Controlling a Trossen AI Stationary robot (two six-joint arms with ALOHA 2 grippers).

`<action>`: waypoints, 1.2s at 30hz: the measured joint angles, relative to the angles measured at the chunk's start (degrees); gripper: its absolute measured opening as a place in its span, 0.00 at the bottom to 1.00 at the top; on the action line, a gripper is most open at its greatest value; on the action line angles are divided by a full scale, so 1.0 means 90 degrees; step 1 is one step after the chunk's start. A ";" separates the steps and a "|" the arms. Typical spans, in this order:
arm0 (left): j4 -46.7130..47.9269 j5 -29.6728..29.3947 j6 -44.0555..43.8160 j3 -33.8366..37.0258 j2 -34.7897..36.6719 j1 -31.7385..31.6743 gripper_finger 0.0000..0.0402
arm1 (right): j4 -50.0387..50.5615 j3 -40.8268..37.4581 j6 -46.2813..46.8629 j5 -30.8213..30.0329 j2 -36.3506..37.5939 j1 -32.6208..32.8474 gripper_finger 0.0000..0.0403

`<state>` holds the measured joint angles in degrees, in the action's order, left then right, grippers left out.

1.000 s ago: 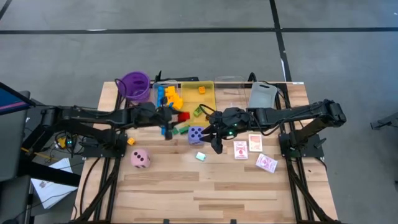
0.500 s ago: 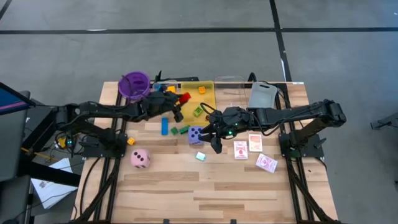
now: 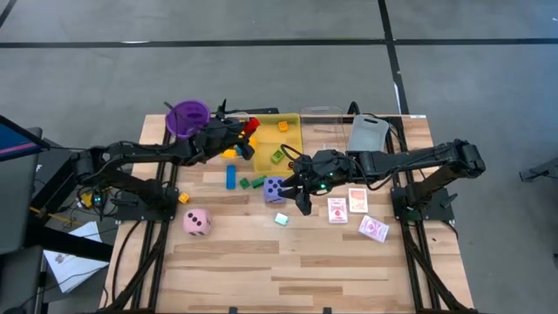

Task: Pick & Place Toys
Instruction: Put the red eight stud game piece into the yellow bin, then put the green eight stud game piece into the yellow bin

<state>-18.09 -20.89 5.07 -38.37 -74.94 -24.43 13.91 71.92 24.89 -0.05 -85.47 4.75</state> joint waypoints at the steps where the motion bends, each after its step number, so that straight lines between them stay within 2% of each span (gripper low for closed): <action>1: 0.0000 0.0126 -0.0006 0.0000 0.0000 -0.0001 0.32 | -0.0002 0.0001 -0.0001 0.0000 0.0000 0.0000 0.38; 6: -0.0141 0.1672 -0.0299 -0.0002 -0.0121 -0.0045 0.33 | -0.0002 0.0001 -0.0058 -0.0002 0.0000 -0.0019 0.38; 13: -0.0769 0.1477 -0.0490 -0.0023 -0.0675 -0.0022 0.37 | 0.0001 0.0000 -0.0156 -0.0002 0.0000 -0.0133 0.38; 24: -0.0769 0.1664 -0.1030 -0.0403 -0.0875 -0.0022 0.64 | 0.0004 0.0002 -0.0098 0.0000 0.0000 -0.0114 0.38; 26: -0.0700 0.1956 -0.1280 -0.0403 -0.0789 -0.0022 0.68 | 0.0020 0.0002 -0.0098 -0.0002 0.0000 -0.0117 0.38; 31: -0.0002 0.3283 -0.1446 -0.0403 -0.0249 0.0044 0.72 | 0.0023 0.0002 -0.0097 -0.0001 0.0000 -0.0116 0.38; 33: 0.0520 0.3500 -0.1422 -0.0403 0.0054 0.0174 0.72 | 0.0023 0.0000 -0.0098 0.0000 0.0000 -0.0114 0.38; 36: 0.1496 0.3493 -0.1158 -0.0403 0.0474 0.0498 0.72 | 0.0020 0.0002 -0.0100 0.0000 0.0000 -0.0114 0.38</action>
<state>-4.62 10.55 -5.35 -42.00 -70.67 -19.94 14.09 71.94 23.99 -0.05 -85.47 3.73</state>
